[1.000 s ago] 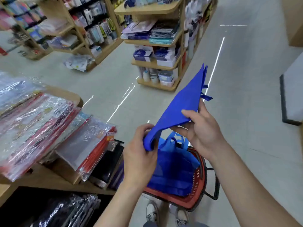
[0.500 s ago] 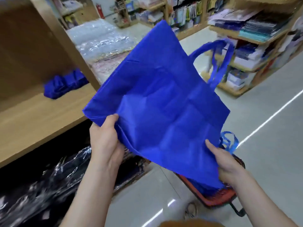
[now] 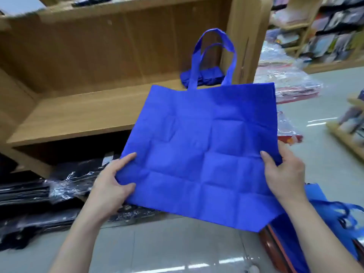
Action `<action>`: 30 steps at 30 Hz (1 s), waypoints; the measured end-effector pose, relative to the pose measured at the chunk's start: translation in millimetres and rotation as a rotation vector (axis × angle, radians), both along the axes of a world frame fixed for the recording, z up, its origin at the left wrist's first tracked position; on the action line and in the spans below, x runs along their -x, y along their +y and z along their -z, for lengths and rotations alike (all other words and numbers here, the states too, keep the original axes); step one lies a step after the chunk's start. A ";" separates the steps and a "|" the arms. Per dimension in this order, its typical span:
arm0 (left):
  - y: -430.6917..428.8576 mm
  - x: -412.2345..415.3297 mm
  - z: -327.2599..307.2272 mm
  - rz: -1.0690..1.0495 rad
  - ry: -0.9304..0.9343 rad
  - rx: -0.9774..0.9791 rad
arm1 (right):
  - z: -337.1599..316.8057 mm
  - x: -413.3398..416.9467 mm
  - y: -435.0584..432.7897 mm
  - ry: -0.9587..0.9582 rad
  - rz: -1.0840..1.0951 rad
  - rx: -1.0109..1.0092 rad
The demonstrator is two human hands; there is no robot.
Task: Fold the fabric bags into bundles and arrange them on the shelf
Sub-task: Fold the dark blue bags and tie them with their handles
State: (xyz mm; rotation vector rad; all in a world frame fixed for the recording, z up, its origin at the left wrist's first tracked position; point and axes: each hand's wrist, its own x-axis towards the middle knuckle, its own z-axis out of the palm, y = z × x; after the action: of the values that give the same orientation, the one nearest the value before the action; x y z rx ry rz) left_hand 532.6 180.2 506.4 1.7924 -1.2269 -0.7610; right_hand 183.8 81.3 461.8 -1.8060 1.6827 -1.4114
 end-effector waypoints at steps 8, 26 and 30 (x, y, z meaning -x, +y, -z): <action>44.1 -90.7 1.3 -0.369 -0.189 0.154 | -36.7 -124.6 -20.7 0.031 -0.087 0.225; -97.1 -293.3 -9.0 -0.592 -0.823 0.182 | -60.9 -349.1 -232.1 0.053 -0.366 0.514; -140.7 -325.1 -8.2 -0.574 -0.845 -0.080 | -41.0 -389.0 -270.0 0.250 -0.359 0.282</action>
State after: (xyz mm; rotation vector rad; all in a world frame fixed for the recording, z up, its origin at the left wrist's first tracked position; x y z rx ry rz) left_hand 857.7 39.5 514.6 2.4716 -1.0601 0.3262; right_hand 572.8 -188.7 502.8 -2.3828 1.2148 -1.3592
